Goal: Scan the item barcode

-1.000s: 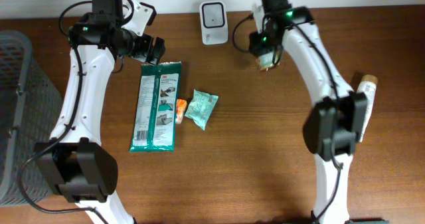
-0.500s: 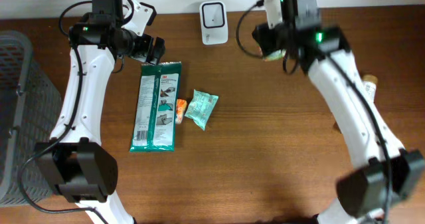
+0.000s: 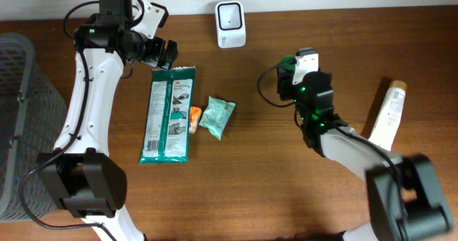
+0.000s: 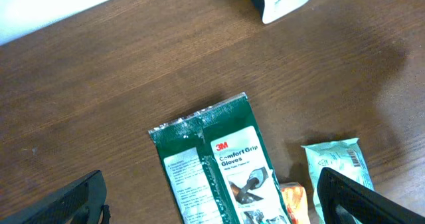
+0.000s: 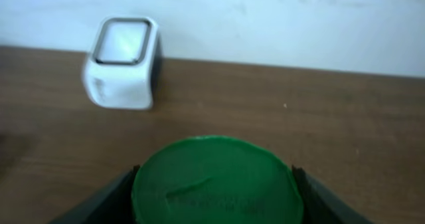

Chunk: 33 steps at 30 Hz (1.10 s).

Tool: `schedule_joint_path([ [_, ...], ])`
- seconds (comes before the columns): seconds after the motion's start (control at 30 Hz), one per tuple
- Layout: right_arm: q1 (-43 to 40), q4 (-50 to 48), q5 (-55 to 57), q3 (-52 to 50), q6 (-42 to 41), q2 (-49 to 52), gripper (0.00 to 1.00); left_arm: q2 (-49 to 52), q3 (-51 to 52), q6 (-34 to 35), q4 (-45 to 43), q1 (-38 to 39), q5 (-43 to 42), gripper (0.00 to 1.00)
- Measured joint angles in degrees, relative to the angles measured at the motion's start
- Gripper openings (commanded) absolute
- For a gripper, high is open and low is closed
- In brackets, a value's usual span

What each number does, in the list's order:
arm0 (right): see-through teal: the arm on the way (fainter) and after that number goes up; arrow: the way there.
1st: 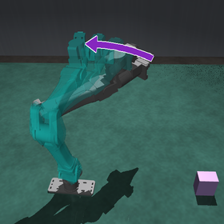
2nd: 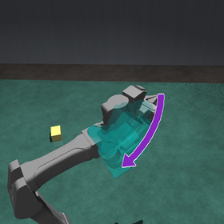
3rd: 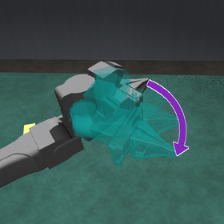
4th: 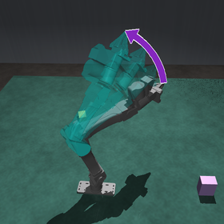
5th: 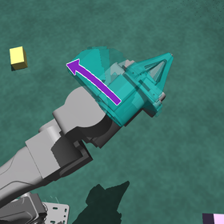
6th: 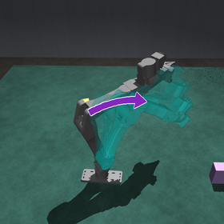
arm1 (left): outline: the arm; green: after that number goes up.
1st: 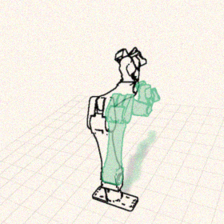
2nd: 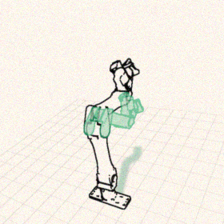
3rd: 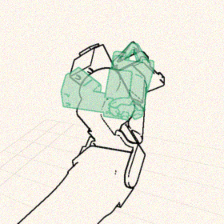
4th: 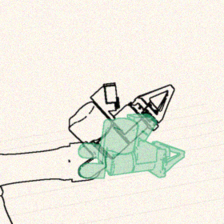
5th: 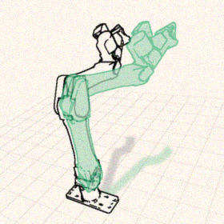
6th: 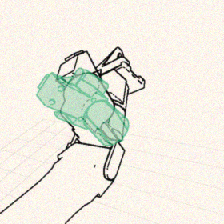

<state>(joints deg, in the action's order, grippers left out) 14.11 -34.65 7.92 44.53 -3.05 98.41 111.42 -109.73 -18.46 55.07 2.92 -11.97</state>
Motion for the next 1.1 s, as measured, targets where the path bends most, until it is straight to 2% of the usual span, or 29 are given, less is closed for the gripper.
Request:
schedule_joint_path([
  [0.07,-0.09,-5.01,1.16,-0.09,-0.02,5.46,0.57,0.00,-0.02,0.00,-0.07,0.00,0.04,0.99],
  [0.2,-0.31,-12.15,1.77,-0.50,0.02,10.12,0.57,0.00,-0.02,0.00,0.00,0.00,0.02,0.99],
  [0.5,-2.84,-12.85,1.27,-0.24,0.00,13.20,0.59,0.00,-0.02,0.00,0.00,0.00,0.02,0.99],
  [0.53,-2.84,-12.44,1.16,-0.09,0.02,13.20,0.62,0.00,-0.02,0.00,-0.02,0.00,0.02,0.99],
  [0.67,-2.84,-10.67,0.83,0.15,0.11,13.22,0.92,0.00,-0.02,0.00,0.00,0.00,0.02,0.99],
  [0.73,-2.84,-8.76,0.59,0.13,0.13,13.60,1.00,0.00,-0.02,0.00,-0.02,0.00,0.02,0.99],
  [0.93,-2.84,-4.24,-0.59,0.13,0.02,13.11,0.98,0.00,-0.02,0.00,-0.02,0.00,0.02,0.99],
  [1.1,-2.84,3.15,-1.57,-0.09,0.00,5.46,0.98,0.00,-0.02,0.00,-0.07,0.00,0.04,0.99],
])
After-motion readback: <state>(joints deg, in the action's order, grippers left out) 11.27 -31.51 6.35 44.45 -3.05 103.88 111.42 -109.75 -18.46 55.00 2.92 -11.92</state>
